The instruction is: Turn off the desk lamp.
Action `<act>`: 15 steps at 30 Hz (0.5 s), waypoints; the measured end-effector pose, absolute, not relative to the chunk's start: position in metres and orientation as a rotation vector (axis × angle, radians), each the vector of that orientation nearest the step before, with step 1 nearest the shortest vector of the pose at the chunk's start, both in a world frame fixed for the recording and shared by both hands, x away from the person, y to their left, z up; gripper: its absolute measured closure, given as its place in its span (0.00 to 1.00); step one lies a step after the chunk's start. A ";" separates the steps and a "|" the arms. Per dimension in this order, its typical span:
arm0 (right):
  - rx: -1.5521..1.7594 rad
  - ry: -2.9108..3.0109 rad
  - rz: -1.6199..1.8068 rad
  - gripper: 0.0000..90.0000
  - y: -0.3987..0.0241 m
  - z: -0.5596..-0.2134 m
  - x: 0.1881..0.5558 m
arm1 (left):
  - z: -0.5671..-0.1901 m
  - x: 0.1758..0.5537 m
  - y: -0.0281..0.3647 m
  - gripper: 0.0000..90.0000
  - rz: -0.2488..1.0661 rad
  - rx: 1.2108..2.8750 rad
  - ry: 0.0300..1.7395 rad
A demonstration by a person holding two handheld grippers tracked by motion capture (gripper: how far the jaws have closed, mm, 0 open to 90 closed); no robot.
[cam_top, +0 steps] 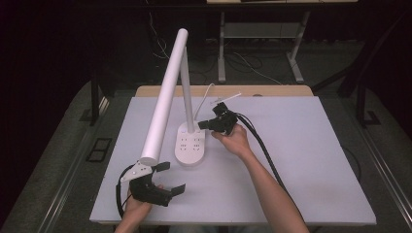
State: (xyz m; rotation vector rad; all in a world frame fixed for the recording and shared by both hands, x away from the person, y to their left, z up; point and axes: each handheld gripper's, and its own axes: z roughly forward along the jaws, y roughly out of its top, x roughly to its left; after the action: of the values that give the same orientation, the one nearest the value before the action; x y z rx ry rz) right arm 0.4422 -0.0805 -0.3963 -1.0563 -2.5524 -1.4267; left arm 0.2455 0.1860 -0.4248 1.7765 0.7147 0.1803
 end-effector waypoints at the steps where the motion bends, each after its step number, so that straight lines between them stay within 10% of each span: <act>1: -1.054 -2.554 -1.428 1.00 -0.082 -0.394 0.441 | -0.425 0.246 0.186 0.00 0.182 1.777 0.715; 15: -1.052 -2.553 -1.501 0.90 -0.121 -0.366 0.417 | -0.425 0.244 0.185 0.00 0.173 1.774 0.714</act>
State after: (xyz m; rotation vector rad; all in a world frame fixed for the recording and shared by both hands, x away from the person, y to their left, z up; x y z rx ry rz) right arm 0.4167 -0.1210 -0.3663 -1.0521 -2.5525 -1.5011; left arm 0.2444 0.1852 -0.4251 1.7741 0.7137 0.1727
